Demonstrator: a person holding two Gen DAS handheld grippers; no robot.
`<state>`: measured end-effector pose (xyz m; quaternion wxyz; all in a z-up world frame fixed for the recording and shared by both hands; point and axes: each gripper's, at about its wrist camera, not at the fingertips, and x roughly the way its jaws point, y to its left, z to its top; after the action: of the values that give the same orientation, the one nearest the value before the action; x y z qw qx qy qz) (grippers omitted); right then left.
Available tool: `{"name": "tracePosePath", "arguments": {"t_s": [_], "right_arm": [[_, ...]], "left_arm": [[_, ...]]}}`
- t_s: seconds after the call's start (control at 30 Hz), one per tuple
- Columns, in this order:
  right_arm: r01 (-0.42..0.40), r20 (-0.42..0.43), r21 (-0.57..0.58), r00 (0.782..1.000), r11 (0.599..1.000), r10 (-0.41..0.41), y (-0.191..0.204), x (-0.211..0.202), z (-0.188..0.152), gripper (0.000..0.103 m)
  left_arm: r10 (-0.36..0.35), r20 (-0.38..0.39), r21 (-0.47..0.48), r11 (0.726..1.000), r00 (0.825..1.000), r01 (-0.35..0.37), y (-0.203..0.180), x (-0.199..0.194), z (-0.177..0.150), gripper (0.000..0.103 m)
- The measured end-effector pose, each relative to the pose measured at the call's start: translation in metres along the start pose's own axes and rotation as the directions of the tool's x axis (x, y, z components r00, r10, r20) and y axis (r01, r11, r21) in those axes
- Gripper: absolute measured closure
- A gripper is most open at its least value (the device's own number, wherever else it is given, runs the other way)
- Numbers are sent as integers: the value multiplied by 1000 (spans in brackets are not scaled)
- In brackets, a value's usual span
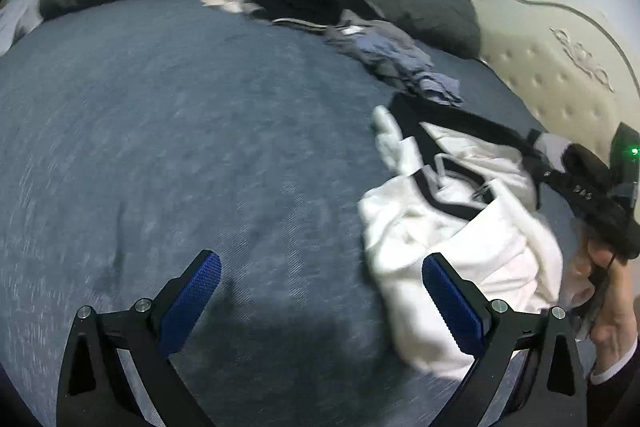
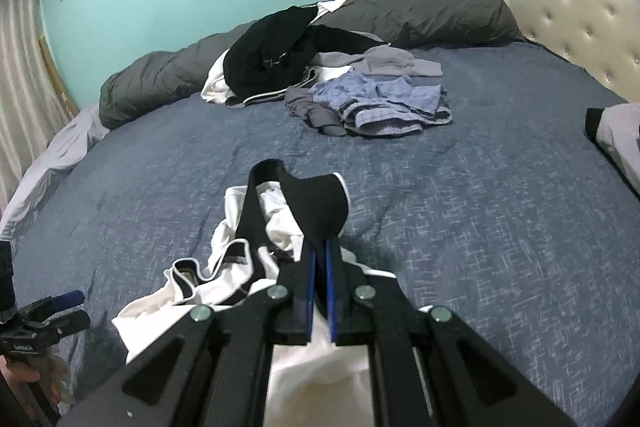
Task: Fold clothes
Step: 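Grasp the garment's black edge with the left gripper while the right gripper keeps holding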
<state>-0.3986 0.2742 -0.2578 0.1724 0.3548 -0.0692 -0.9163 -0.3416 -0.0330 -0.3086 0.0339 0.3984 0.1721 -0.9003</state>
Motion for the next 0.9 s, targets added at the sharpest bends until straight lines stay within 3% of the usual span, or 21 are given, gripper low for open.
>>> {"name": "tracePosePath", "arguments": {"t_s": [0.17, 0.3, 0.43, 0.9], "right_arm": [[-23, 5, 37, 1000, 999, 23, -14, 3, 1, 99], [-49, 11, 46, 999, 998, 49, -16, 3, 3, 99], [-62, 5, 37, 998, 997, 62, -15, 6, 3, 99], [-104, -7, 88, 994, 991, 105, -30, 13, 1, 99]], "left_arm": [[-29, 10, 47, 998, 1000, 29, -37, 15, 42, 1], [-54, -32, 46, 997, 998, 56, -60, 46, 71, 1], [-30, -77, 81, 996, 997, 36, -79, 79, 90, 1], [67, -145, 168, 985, 987, -42, -104, 153, 108, 12]]}}
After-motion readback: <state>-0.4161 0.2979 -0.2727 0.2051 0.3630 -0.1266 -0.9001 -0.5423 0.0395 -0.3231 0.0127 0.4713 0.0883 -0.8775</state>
